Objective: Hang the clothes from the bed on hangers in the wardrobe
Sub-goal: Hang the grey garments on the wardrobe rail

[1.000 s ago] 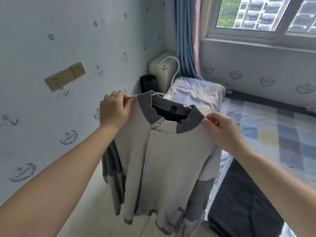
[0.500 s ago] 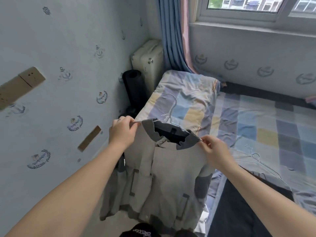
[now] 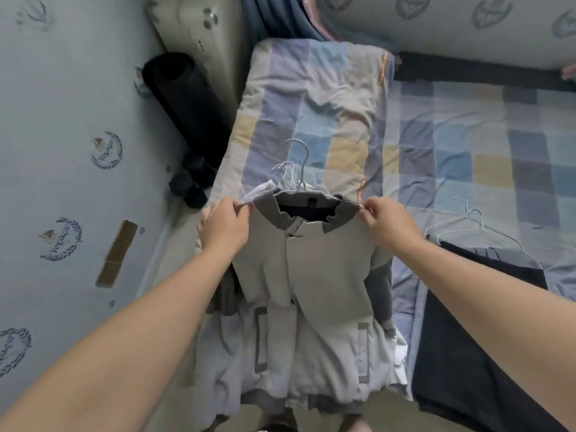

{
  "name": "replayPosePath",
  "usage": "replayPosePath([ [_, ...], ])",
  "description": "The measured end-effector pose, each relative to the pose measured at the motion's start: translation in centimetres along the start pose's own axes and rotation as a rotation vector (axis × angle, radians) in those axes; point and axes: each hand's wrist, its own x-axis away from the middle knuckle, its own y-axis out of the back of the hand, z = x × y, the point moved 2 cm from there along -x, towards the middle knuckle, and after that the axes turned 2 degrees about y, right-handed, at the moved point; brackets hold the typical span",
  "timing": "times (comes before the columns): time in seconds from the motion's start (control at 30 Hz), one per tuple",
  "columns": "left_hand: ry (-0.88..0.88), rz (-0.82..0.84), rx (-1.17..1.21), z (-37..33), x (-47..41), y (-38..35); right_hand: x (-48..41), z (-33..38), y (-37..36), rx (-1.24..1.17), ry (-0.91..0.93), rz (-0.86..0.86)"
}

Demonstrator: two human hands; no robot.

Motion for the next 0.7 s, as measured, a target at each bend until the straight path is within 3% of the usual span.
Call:
replayPosePath([
  [0.27,0.140,0.101,0.078,1.3,-9.5,-7.3,-8.7,0.3,-6.2,-0.143,-0.190,-0.086],
  [0.53,-0.068,0.380,0.073,2.8,-0.2,-9.1,3.6,2.4,-9.9,-0.175,-0.179,0.177],
  [0.7,-0.196,0.489,-0.037,2.0,7.0,-6.2,11.0,3.8,-6.9,-0.024,-0.179,0.135],
])
